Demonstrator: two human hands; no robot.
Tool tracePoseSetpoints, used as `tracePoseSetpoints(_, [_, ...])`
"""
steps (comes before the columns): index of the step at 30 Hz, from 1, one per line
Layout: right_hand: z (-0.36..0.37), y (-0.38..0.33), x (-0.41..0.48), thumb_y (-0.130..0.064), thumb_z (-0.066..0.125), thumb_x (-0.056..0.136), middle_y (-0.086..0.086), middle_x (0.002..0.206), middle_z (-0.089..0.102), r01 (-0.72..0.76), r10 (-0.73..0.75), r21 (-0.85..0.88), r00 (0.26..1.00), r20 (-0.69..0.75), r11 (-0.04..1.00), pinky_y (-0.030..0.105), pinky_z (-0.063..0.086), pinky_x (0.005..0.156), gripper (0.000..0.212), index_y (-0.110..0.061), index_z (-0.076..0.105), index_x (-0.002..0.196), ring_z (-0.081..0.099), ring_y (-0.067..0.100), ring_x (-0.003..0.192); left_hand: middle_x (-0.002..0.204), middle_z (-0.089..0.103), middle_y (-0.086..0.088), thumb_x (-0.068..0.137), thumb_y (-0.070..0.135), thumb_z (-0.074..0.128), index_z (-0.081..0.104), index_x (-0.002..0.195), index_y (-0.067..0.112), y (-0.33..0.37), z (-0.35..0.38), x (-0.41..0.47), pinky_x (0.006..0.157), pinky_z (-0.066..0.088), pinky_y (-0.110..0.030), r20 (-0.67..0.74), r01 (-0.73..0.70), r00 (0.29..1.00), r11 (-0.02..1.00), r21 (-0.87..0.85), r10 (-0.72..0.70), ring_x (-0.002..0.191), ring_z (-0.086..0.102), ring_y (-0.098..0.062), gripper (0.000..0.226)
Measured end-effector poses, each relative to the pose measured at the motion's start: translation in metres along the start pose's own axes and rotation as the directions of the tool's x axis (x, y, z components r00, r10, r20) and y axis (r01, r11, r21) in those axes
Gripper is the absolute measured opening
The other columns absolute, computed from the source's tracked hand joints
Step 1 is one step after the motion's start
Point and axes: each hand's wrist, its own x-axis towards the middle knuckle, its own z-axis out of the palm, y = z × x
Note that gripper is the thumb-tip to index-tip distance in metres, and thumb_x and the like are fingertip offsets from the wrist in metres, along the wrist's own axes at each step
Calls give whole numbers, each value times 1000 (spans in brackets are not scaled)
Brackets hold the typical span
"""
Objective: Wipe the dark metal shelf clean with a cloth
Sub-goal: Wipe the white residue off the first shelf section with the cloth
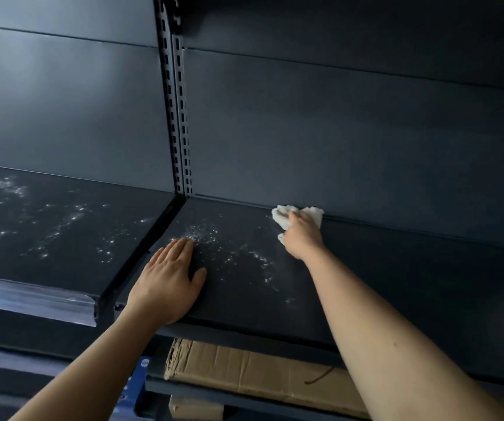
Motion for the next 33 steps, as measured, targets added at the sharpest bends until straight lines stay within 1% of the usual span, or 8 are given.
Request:
tracePoseSetpoints(5, [-6, -56, -1, -6, 45, 90, 14, 146, 41, 48, -129, 429, 978, 162, 902, 34, 30, 110, 51, -11, 41, 141, 38, 30, 135, 160, 13, 0, 93, 53, 30, 13, 152, 19, -1, 0, 0, 122, 5, -32, -3, 5, 1000, 1000, -21, -5, 148, 5, -12, 70])
tracePoseSetpoints(9, [-20, -58, -20, -2, 45, 90, 13, 143, 48, 38, -58, 615, 998, 13, 788, 26, 34, 105, 50, -11, 46, 139, 45, 27, 131, 161, 12, -1, 94, 51, 31, 13, 152, 18, 0, -2, -2, 122, 4, -32, 11, 1, 1000, 999, -48, -1, 148, 5, -13, 69])
tracePoseSetpoints(12, [-26, -18, -40, 1, 56, 82, 6, 137, 54, 39, 41, 475, 987, -157, 879, 24, 33, 103, 52, -14, 54, 132, 50, 27, 122, 161, 12, -2, 94, 50, 30, 13, 152, 15, 0, -3, -3, 122, 4, -33, 6, -9, 1000, 999, -53, 9, 148, 5, -14, 69])
tracePoseSetpoints(16, [-7, 21, -70, -17, 63, 84, 12, 141, 47, -229, 235, 154, 972, -23, 961, 31, 25, 115, 55, -8, 46, 135, 38, 27, 132, 161, 10, -3, 95, 47, 31, 11, 152, 13, 0, -8, -4, 122, 2, -32, 48, -52, 997, 997, -61, 55, 148, 3, -15, 69])
tracePoseSetpoints(24, [-2, -93, -84, -16, 56, 91, 9, 155, 27, -84, 71, 256, 996, 59, 963, 25, 19, 118, 57, -6, 35, 143, 21, 21, 145, 161, 4, -5, 97, 49, 23, 7, 152, 10, -37, -27, -12, 121, -2, -34, 156, -146, 979, 986, 75, 133, 149, -1, -18, 69])
tracePoseSetpoints(28, [-18, -109, -92, -5, 54, 88, 3, 142, 44, -84, 103, 462, 995, -16, 883, 13, 31, 94, 52, -14, 46, 139, 47, 22, 125, 161, 5, -4, 96, 52, 21, 8, 152, 11, -53, -35, -11, 122, 0, -35, 200, -213, 961, 972, 100, 191, 149, 1, -18, 70])
tracePoseSetpoints(30, [-26, -83, -96, -9, 57, 81, -7, 133, 48, -110, 180, 392, 973, -147, 913, 6, 26, 95, 53, -17, 52, 133, 49, 18, 119, 161, 5, -5, 96, 54, 20, 6, 152, 11, -65, -43, -7, 122, -1, -35, 184, -223, 962, 967, 120, 199, 149, 0, -18, 72])
tracePoseSetpoints(33, [-29, -39, -115, -20, 58, 84, -8, 145, 45, -302, 318, 144, 943, -98, 942, 23, 24, 114, 53, -25, 50, 136, 38, 17, 134, 161, 4, -6, 95, 55, 19, 5, 152, 10, -89, -56, 0, 121, -1, -35, 155, -196, 973, 970, 144, 174, 149, -1, -19, 74])
